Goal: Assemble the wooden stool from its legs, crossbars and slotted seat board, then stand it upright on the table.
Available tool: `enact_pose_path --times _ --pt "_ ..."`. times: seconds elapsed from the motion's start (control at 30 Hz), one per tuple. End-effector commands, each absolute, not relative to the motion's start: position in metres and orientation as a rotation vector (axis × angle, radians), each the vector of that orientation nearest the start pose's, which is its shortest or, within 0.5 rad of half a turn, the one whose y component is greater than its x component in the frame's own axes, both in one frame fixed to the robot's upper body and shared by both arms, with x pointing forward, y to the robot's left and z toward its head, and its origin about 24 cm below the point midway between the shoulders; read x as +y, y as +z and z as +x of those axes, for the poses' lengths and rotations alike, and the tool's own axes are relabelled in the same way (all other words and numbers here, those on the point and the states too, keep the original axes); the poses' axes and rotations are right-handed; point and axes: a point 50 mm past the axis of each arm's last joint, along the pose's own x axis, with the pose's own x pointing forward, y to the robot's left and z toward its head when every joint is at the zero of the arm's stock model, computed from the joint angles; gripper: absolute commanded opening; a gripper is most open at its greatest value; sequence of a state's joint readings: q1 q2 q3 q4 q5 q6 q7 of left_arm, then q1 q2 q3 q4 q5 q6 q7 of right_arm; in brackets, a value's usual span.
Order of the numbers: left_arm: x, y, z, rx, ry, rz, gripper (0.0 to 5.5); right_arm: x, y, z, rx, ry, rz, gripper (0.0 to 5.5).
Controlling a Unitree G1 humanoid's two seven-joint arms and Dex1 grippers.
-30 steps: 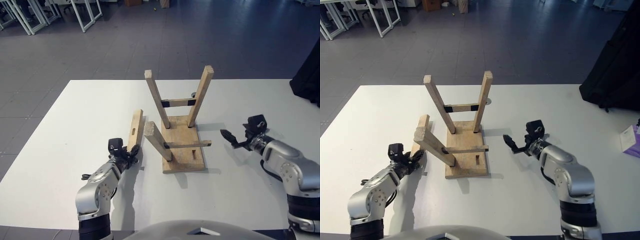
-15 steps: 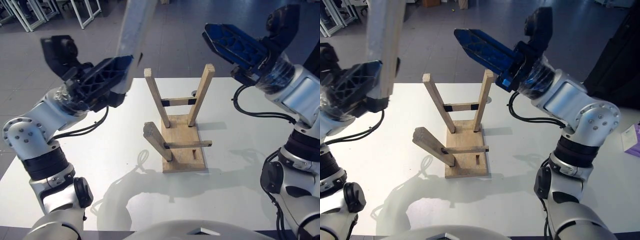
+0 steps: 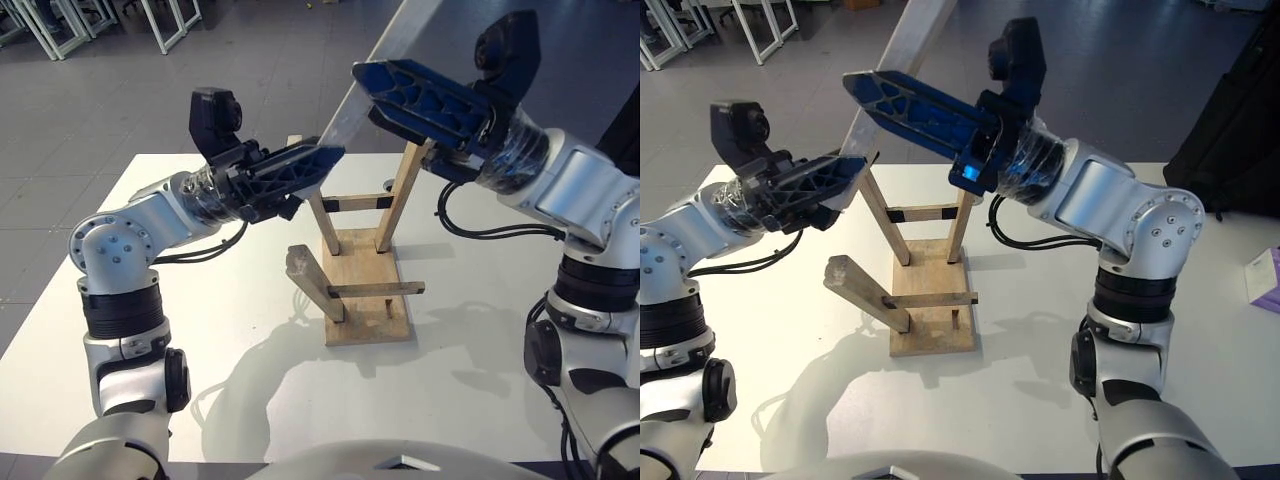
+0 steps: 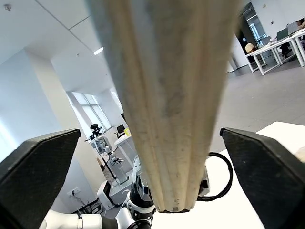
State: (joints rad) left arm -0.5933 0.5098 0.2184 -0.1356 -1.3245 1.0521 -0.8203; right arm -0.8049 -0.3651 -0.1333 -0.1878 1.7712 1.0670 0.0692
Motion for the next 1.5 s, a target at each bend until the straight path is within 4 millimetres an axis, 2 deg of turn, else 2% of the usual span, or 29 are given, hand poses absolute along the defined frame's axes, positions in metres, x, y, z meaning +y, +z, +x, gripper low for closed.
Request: enact_pose_path --times 0.03,0.27,0.47,0.63,0.67,0.73,0.87,1.03,1.1,1.17,1.23,1.3,1.33,1.4,1.5 --pt "0.147 0.228 0.264 0.038 -1.533 -0.576 2.04 -0.088 0.277 0.257 0.126 1.421 0.675 4.61" --pt "0.149 0.221 0.264 0.063 -1.53 -0.569 2.04 -0.089 0.274 0.256 0.142 1.429 0.666 3.15" --pt "0.155 0.219 0.264 0.06 -1.506 -0.548 2.04 -0.093 0.273 0.258 0.159 1.424 0.636 2.2" --pt "0.157 0.219 0.269 0.081 -1.488 -0.584 2.04 -0.094 0.276 0.259 0.138 1.43 0.603 2.15" --pt "0.158 0.22 0.273 0.076 -1.468 -0.607 2.4 -0.094 0.276 0.26 0.134 1.422 0.594 2.13" --pt "0.163 0.222 0.278 0.061 -1.439 -0.622 2.61 -0.098 0.275 0.262 0.129 1.393 0.58 2.07" --pt "0.189 0.232 0.287 -0.012 -1.312 -0.586 3.34 -0.108 0.28 0.271 0.11 1.329 0.559 2.03" --pt "0.225 0.239 0.281 -0.117 -1.166 -0.583 4.13 -0.131 0.284 0.277 0.092 1.251 0.513 2.03" --pt "0.226 0.223 0.284 -0.094 -0.987 -0.553 4.43 -0.15 0.264 0.278 0.165 1.17 0.498 2.03" --pt "0.223 0.19 0.276 -0.005 -0.838 -0.553 4.5 -0.175 0.224 0.281 0.283 1.023 0.413 2.03" --pt "0.224 0.162 0.27 0.092 -0.691 -0.524 4.5 -0.195 0.197 0.279 0.272 0.962 0.305 2.03" --pt "0.232 0.137 0.273 0.192 -0.497 -0.469 4.5 -0.208 0.174 0.272 0.24 0.974 0.203 2.03" --pt "0.238 0.125 0.275 0.245 -0.406 -0.417 4.5 -0.211 0.155 0.265 0.333 1.02 0.173 2.03" --pt "0.242 0.109 0.278 0.317 -0.32 -0.316 4.5 -0.215 0.13 0.256 0.405 1.048 0.088 2.03" --pt "0.236 0.1 0.28 0.345 -0.305 -0.262 4.5 -0.208 0.113 0.246 0.345 1.139 0.033 2.03"
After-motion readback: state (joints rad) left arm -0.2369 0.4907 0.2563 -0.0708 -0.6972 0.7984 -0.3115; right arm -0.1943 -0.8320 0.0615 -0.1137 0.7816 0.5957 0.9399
